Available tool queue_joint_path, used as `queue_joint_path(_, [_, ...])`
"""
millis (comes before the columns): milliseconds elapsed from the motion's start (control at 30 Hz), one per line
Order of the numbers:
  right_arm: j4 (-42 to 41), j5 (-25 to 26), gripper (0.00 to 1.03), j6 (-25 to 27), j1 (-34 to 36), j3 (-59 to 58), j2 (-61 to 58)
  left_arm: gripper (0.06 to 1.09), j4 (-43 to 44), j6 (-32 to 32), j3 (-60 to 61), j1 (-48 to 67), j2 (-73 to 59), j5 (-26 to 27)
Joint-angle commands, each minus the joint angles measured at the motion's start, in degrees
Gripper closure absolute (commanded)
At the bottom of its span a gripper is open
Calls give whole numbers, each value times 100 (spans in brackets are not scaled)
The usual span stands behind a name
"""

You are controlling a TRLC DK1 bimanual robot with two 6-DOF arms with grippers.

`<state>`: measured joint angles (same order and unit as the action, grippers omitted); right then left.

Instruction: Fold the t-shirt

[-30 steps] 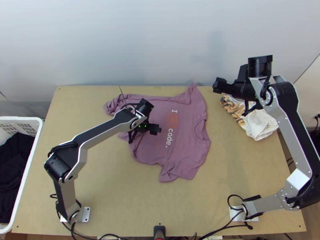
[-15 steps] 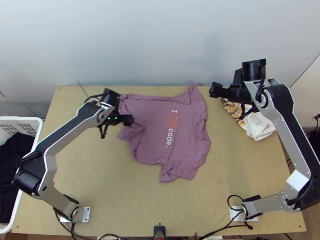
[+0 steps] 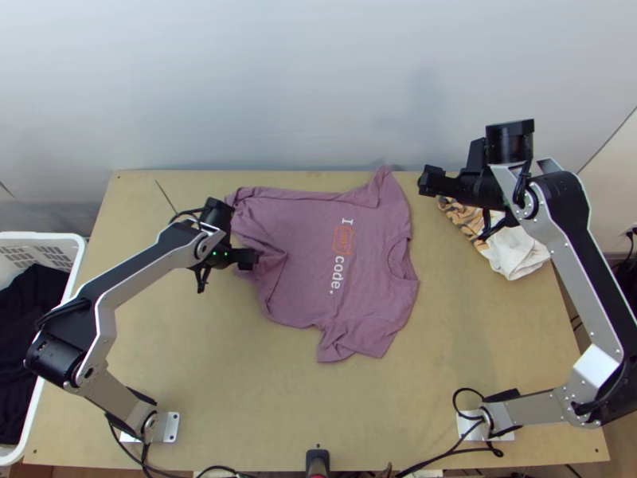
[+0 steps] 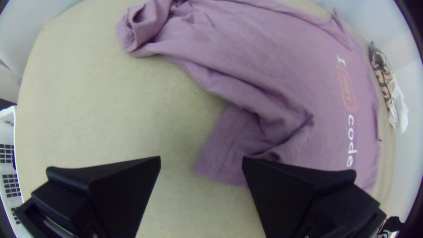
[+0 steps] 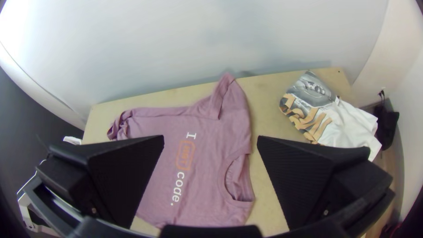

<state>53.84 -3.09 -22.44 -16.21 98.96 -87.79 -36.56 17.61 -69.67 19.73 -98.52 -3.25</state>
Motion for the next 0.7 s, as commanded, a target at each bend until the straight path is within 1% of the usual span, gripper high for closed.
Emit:
queue_joint_path(0, [-6, 2, 4, 2, 4, -8, 16, 24, 193, 68, 94, 137, -194, -36])
queue_joint_path(33, [-6, 2, 4, 2, 4, -8, 16, 26, 254, 68, 111, 154, -211, -45])
queue_joint_path(133, [-6, 2, 4, 2, -5, -8, 7, 26, 386, 59, 164, 181, -238, -45])
queue_joint_path(200, [-6, 2, 4, 2, 4, -8, 7, 34, 456, 59, 182, 198, -273, -45])
queue_joint_path(333, [-6, 2, 4, 2, 4, -17, 16, 35, 535, 59, 199, 242, -352, -53])
queue_joint_path(400, [-6, 10, 4, 2, 12, -17, 16, 50, 571, 59, 208, 286, -352, -53])
queue_joint_path(433, [-6, 10, 4, 2, 12, -8, 16, 55, 571, 59, 208, 295, -352, -53])
queue_joint_path(600, [-6, 10, 4, 2, 21, 18, 34, 92, 597, -64, 305, 436, -211, -53])
queue_joint_path(633, [-6, 10, 4, 2, 21, 18, 34, 103, 606, -99, 358, 462, -141, -62])
queue_joint_path(667, [-6, 19, 4, 2, 21, 10, 43, 104, 597, -117, 428, 480, -71, -53])
